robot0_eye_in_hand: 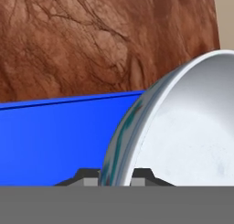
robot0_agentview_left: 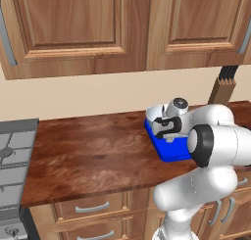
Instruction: Place the two vegetables and bowl onto the tray for setting up a vegetable dip station.
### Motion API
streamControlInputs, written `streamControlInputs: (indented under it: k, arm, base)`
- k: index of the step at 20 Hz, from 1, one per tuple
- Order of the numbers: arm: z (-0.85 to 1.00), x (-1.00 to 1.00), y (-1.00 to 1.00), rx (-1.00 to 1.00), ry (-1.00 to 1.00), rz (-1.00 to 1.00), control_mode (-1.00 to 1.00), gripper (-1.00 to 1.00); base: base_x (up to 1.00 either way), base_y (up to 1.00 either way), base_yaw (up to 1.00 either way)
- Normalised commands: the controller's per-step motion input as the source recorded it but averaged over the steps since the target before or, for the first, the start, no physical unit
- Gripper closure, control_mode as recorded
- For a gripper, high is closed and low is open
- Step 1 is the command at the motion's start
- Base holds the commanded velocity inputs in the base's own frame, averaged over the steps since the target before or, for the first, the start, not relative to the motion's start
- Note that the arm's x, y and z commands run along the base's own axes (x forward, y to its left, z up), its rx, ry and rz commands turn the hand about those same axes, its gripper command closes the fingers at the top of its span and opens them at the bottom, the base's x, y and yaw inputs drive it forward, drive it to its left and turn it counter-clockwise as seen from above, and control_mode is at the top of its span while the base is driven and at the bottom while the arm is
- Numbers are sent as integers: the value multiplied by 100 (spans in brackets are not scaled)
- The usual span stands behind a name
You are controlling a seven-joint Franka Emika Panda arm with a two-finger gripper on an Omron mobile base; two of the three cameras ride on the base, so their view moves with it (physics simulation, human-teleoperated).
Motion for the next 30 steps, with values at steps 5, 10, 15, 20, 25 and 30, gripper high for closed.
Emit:
streamControlInputs:
  k: [5,10,15,20,25,30]
  arm:
    - [-6,0,-1,0,0,0,-100,-100]
    - [1,-1,-3,0,-1,0,-100,-100]
    - [19,-12,-1,1,-10,0,-100,-100]
    - [33,-17,0,0,-12,-5,-100,-100]
    - [36,-28,0,0,-8,-14,-100,-100]
    - [40,-34,-2,0,-2,-21,-100,-100]
  base:
    - [0,0,0]
    - [0,0,0]
    - [0,0,0]
    - [0,0,0]
    - [0,0,0]
    - [0,0,0]
